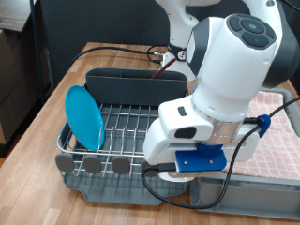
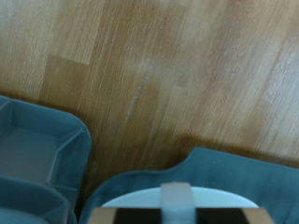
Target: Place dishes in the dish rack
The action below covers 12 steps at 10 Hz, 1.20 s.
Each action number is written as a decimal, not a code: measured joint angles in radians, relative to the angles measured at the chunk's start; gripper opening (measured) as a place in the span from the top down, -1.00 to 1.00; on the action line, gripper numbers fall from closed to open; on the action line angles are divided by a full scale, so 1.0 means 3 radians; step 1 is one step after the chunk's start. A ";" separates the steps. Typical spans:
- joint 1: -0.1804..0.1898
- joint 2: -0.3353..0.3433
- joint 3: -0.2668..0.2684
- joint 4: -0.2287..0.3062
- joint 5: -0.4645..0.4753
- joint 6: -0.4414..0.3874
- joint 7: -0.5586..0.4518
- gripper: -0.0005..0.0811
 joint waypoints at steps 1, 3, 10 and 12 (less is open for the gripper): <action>0.0000 0.0030 0.0000 0.0028 0.0009 -0.0003 0.0000 0.81; -0.0001 0.0082 0.0000 0.0078 0.0031 -0.0021 0.0000 0.81; -0.0017 0.0149 0.0023 0.0144 0.0158 -0.0203 -0.0053 -0.06; -0.0018 0.0149 0.0034 0.0187 0.0184 -0.0295 -0.0092 -0.47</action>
